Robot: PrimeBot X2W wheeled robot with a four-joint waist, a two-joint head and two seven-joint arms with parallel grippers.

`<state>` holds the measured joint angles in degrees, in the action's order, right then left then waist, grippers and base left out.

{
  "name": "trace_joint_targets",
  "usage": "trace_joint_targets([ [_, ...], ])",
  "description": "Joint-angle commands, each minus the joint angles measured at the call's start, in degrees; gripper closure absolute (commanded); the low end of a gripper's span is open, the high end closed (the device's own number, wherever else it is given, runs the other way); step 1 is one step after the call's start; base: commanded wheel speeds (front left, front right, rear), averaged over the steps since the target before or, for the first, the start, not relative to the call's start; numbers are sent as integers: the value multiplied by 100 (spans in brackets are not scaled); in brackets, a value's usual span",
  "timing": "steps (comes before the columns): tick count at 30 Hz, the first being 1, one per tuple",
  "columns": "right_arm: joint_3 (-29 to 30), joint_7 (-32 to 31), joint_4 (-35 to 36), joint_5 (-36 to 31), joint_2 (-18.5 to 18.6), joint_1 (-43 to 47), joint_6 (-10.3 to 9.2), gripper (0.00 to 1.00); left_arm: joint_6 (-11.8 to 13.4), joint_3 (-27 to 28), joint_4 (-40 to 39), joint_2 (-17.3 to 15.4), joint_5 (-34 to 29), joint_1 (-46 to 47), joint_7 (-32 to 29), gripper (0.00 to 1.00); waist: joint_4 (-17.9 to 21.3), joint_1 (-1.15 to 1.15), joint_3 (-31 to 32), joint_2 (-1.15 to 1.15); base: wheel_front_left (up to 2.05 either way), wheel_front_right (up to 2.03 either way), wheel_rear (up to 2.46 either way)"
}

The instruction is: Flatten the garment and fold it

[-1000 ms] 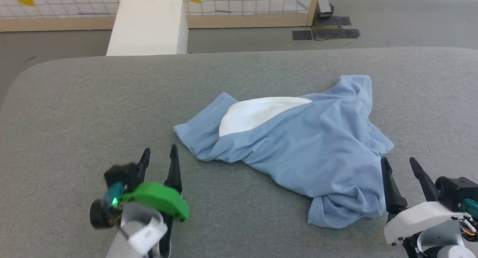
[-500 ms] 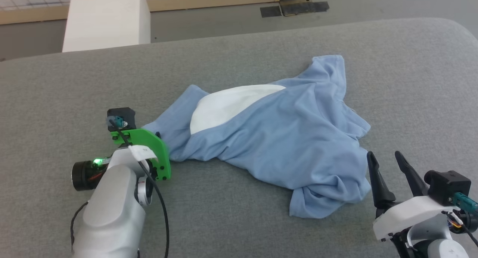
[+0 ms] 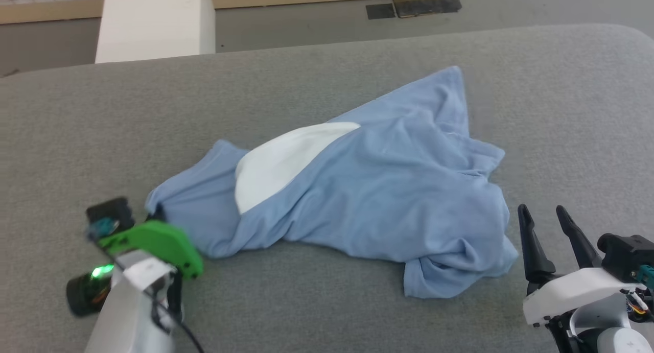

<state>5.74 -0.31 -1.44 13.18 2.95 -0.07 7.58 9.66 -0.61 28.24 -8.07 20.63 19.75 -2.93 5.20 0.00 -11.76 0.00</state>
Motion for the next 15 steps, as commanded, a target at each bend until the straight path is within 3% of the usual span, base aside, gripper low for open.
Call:
trace_joint_targets([
  [1,26,33,24,-5,-7,-45,-9,0,116,131,-220,-113,54,-324,78,100,-182,0,108,0,0,0,0],
  [6,187,-32,34,-47,-7,-61,-9,0,334,339,-947,-121,197,-1189,-104,100,-411,0,180,0,0,0,0],
  [7,214,-61,41,-87,-7,-87,-9,0,306,340,-1085,-86,256,-1331,-145,54,-463,0,190,0,0,0,0],
  [8,225,-85,52,-116,-7,-126,-9,0,283,349,-1190,-60,302,-1422,-136,0,-494,0,189,0,0,0,0],
  [15,94,-447,-77,-376,-7,-921,-9,0,-54,389,-1649,98,299,-1497,1316,0,-697,0,69,0,0,0,0],
])
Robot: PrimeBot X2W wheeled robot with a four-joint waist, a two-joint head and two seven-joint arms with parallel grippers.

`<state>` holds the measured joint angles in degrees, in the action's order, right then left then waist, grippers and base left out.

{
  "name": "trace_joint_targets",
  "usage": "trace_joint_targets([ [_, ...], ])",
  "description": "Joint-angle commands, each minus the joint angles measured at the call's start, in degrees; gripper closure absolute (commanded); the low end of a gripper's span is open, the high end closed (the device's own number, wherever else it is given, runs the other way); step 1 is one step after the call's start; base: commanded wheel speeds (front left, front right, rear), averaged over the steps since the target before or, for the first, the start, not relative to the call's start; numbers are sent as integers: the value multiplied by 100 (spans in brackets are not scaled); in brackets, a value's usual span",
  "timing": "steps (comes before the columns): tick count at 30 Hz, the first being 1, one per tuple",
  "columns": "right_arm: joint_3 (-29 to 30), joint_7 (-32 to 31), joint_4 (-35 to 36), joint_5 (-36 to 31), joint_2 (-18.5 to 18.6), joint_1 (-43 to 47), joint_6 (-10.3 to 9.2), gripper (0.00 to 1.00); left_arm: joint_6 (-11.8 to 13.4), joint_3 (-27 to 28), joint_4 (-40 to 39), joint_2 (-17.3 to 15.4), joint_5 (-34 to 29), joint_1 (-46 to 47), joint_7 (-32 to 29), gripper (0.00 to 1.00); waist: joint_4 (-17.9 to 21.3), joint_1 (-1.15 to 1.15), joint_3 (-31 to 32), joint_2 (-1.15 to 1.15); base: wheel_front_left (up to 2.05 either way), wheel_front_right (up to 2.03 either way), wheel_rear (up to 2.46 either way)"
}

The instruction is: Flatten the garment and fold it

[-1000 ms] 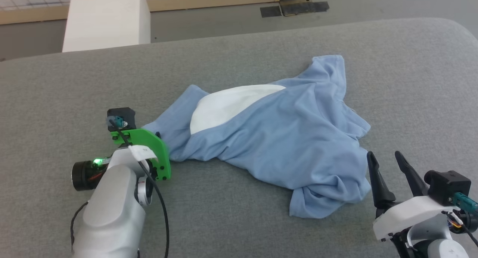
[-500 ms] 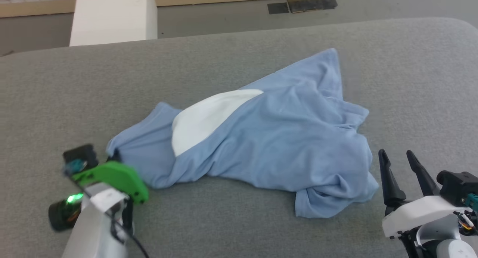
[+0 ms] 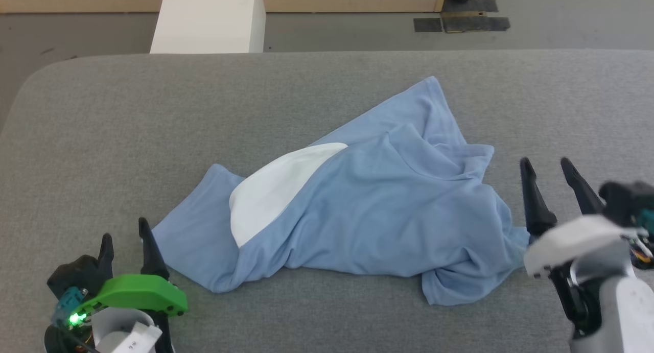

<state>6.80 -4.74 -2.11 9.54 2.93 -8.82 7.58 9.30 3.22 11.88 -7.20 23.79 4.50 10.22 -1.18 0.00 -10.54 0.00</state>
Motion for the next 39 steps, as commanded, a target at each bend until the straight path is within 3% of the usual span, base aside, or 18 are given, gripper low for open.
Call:
trace_joint_targets([
  [1,-16,-136,-123,5,-5,-174,-9,0,-47,-11,-28,31,-56,64,157,0,-83,0,-74,0,0,0,0],
  [8,162,-1884,-1292,570,-5,-1236,-9,0,-180,-193,-368,181,-565,264,471,0,-242,0,-223,0,0,0,0],
  [13,346,-2907,-1932,629,-5,-1829,-9,0,-293,-182,-566,287,-797,319,475,0,-351,0,-358,0,0,0,0],
  [19,348,-3436,-2331,728,-5,-2209,-9,2,-383,-193,-449,368,-857,347,476,0,-472,0,-433,0,0,0,0],
  [20,334,-3432,-2349,678,-5,-2241,-9,59,-392,-195,-424,377,-861,353,477,0,-487,0,-439,0,0,0,0],
  [22,301,-3298,-2302,564,-5,-2287,-9,100,-401,-185,-392,391,-857,358,477,0,-507,0,-445,0,0,0,0],
  [28,166,-2959,-2121,324,-5,-2243,-9,100,-420,-123,-290,411,-859,328,477,0,-463,0,-355,0,0,0,0],
  [33,151,-2241,-1566,-110,49,-2078,-9,100,-419,-70,-256,420,-869,260,477,0,-351,0,-180,0,0,0,0],
  [39,753,-1537,-730,-618,76,-1388,-9,100,-436,-3,-232,425,-874,136,477,0,-196,0,35,0,0,0,0],
])
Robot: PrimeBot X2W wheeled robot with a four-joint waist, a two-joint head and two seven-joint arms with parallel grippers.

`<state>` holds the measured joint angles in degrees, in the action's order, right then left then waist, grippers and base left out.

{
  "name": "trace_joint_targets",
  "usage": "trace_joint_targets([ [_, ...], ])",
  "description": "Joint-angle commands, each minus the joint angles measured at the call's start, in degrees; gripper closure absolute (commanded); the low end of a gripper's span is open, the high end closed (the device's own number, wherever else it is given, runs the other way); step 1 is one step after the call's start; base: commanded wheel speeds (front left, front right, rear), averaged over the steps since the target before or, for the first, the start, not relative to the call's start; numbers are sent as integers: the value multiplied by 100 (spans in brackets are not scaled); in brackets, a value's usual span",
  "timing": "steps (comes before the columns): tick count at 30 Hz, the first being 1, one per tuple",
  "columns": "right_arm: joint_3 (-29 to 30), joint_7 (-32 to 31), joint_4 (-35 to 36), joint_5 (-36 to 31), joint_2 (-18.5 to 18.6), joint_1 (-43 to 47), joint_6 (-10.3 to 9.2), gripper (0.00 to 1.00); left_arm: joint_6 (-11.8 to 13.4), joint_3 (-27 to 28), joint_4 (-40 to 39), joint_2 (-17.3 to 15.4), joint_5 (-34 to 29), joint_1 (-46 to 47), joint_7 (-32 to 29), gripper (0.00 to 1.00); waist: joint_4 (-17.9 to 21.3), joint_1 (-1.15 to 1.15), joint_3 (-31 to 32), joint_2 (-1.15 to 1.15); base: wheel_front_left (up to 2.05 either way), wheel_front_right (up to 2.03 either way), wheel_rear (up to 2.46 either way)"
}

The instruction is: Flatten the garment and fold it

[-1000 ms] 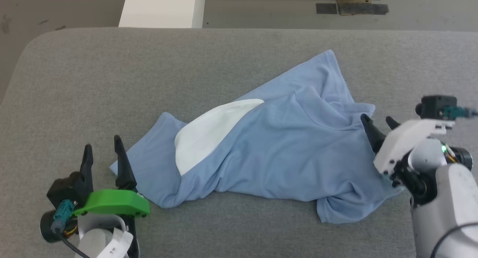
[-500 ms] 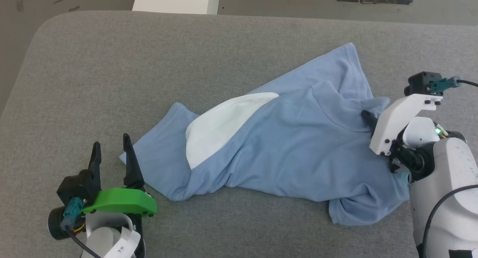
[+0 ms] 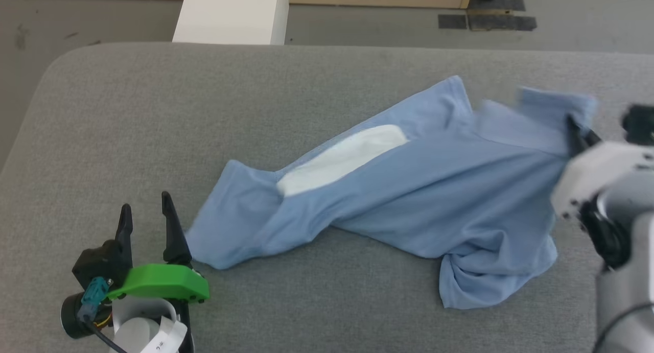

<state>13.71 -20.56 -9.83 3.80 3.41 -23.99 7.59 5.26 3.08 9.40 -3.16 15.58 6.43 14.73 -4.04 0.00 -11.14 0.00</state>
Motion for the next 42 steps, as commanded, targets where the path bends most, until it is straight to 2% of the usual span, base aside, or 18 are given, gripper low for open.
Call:
trace_joint_targets([
  [1,207,89,157,-122,20,273,-10,100,-36,19,17,21,-55,-76,27,0,110,0,121,0,0,0,0],
  [6,1307,-53,568,-316,-44,1055,-10,100,-49,43,27,23,-59,-148,27,0,216,0,220,0,0,0,0],
  [11,1781,-729,164,135,-51,1610,-10,100,-86,38,36,24,-66,-168,27,0,299,0,242,0,0,0,0],
  [12,1737,-1166,-71,495,-52,1877,-10,86,-105,32,54,25,-69,-167,27,0,343,0,262,0,0,0,0],
  [13,1722,-1210,-76,585,-52,1934,-10,22,-109,31,62,25,-69,-168,27,0,356,0,269,0,0,0,0],
  [14,1738,-1207,-53,660,-52,1992,-10,0,-110,32,68,25,-68,-170,27,0,373,0,278,0,0,0,0],
  [17,1834,-895,128,749,-52,2112,-10,0,-137,1,109,26,-58,-179,27,0,397,0,321,0,0,0,0],
  [21,1826,13,590,769,-53,2353,-10,0,-166,-101,187,26,-17,-194,27,0,425,0,402,0,0,0,0],
  [28,807,1686,1451,510,-53,2913,-10,0,-188,-438,322,27,47,-187,-339,0,628,0,484,0,0,0,0],
  [32,398,2100,1499,448,-53,3091,-10,0,-202,-758,382,18,-40,-165,-1045,0,775,0,483,0,0,0,0],
  [36,188,2224,1377,524,-53,3123,-10,0,-182,-949,337,-34,-71,-173,-1845,0,935,0,471,0,0,0,0],
  [42,-12,2281,1259,633,-53,3108,-10,0,73,-1094,162,-183,-201,-282,-3088,0,1116,0,439,0,0,0,0],
])
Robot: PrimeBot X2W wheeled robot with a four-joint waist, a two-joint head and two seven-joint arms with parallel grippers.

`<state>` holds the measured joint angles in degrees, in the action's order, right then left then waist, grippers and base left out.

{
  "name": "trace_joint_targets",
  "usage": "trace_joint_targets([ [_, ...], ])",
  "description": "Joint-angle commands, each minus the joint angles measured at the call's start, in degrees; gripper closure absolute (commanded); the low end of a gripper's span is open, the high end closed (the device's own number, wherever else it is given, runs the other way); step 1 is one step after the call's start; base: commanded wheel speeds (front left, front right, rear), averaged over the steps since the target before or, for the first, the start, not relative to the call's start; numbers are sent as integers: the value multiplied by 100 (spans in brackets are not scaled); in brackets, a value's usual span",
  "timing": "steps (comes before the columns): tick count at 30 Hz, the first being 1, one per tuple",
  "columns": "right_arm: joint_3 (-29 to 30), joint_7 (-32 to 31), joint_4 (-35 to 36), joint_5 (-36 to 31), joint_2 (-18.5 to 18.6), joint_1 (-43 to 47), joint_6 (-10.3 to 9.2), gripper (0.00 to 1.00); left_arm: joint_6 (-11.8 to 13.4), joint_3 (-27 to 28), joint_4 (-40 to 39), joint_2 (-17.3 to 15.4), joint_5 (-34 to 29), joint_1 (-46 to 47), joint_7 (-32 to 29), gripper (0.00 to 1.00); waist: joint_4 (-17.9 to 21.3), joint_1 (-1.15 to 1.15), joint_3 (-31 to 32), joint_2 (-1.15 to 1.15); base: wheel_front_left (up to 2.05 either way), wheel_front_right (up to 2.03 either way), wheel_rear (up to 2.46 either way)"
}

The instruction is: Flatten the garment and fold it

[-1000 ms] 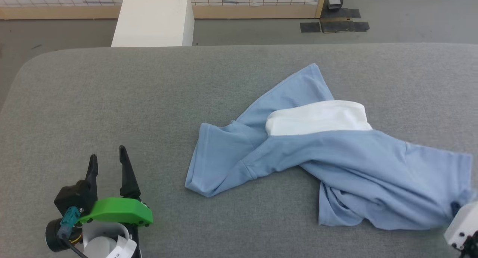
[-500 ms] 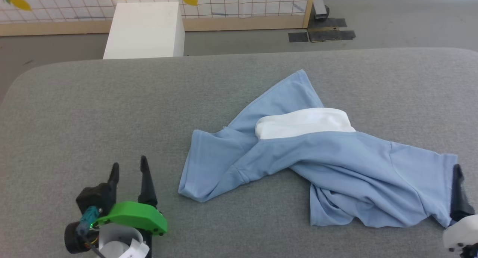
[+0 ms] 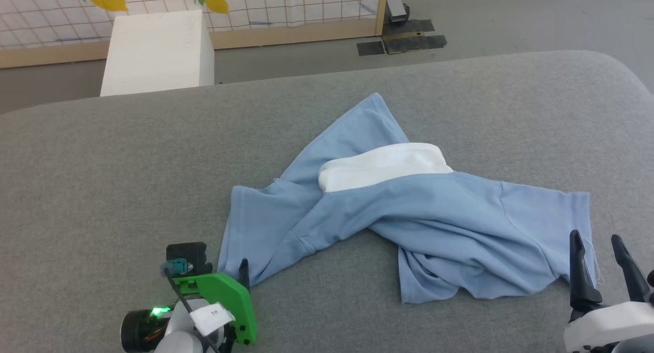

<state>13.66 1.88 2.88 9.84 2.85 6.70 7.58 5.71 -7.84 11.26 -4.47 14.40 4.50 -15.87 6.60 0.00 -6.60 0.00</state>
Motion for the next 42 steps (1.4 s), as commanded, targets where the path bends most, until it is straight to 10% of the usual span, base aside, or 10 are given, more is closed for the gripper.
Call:
trace_joint_targets([
  [1,-26,39,-27,40,3,35,-9,0,76,-27,-68,-89,-121,-112,-232,0,72,0,-19,0,0,0,0],
  [9,-89,48,-82,110,3,-21,-9,0,135,-214,-360,-241,-147,-314,-1359,0,136,0,-44,0,0,0,0],
  [13,-157,33,-62,140,3,-86,-9,0,143,-249,-342,-268,-145,-244,-1509,53,115,0,-96,0,0,0,0],
  [19,-221,-3,-12,176,3,-176,-9,0,43,-355,-33,-227,-101,93,-1513,100,71,0,-189,0,0,0,0],
  [32,119,-193,-157,-201,3,-622,-9,0,203,18,-127,-352,89,91,-918,100,-81,0,-241,0,0,0,0],
  [42,888,-2015,-1754,-585,341,-2215,-9,0,347,277,-686,-598,195,-123,-983,100,-483,0,-528,0,0,0,0],
])
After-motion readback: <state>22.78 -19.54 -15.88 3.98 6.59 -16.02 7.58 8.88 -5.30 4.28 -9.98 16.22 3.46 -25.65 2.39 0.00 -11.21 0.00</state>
